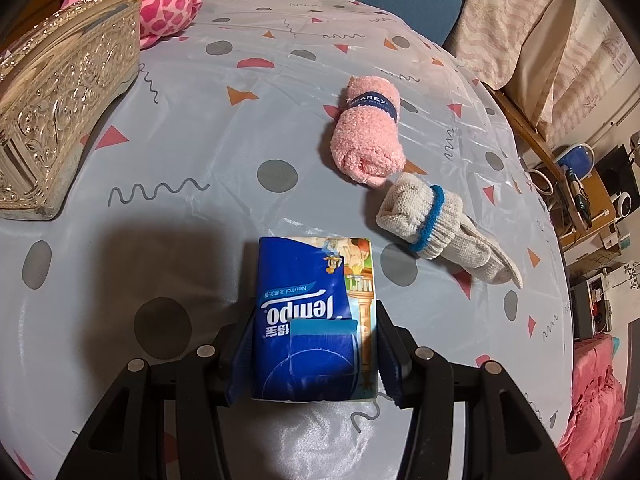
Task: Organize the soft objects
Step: 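Carry the blue teddy into the gold tray with the left tool while the right tool holds the tissue pack, then release the blue teddy in the gold tray with the left tool, then carry the blue Tempo tissue pack into the gold tray and open the right tool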
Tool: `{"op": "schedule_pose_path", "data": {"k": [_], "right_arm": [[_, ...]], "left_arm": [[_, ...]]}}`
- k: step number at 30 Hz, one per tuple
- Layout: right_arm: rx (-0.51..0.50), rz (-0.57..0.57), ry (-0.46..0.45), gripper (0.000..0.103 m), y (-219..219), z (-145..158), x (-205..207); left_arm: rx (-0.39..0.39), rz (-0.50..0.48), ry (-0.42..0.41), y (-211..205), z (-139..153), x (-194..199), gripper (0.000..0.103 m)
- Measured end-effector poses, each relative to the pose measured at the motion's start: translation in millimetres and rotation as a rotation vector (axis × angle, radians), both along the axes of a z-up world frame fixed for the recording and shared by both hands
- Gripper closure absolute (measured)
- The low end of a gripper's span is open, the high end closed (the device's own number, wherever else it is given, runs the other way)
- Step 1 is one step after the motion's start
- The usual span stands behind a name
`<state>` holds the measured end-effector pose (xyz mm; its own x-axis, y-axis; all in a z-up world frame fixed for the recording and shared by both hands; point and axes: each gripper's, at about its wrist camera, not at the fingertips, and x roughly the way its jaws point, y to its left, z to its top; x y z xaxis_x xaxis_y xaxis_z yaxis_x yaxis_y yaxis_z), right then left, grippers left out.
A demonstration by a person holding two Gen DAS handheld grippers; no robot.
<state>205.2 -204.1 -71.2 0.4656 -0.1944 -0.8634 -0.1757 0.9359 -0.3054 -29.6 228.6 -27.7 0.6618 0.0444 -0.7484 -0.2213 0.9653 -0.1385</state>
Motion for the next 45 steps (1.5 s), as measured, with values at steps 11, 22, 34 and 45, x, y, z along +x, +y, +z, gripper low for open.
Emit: {"op": "schedule_pose_path", "data": {"k": [11, 22, 34, 45], "right_arm": [[0.003, 0.002, 0.027, 0.051, 1.3, 0.9, -1.7], [0.039, -0.020, 0.079, 0.051, 9.8, 9.8, -21.2], [0.193, 0.108, -0.022, 0.051, 58.5, 55.3, -69.1], [0.342, 0.399, -0.109, 0.051, 146.6, 108.1, -115.8]], "left_arm": [[0.040, 0.159, -0.057, 11.2, 28.6, -2.8, 0.044], [0.080, 0.166, -0.053, 0.7, 29.1, -2.1, 0.039], [0.087, 0.166, -0.057, -0.7, 29.6, -3.8, 0.036], [0.093, 0.168, -0.048, -1.6, 27.1, -4.1, 0.036]]}}
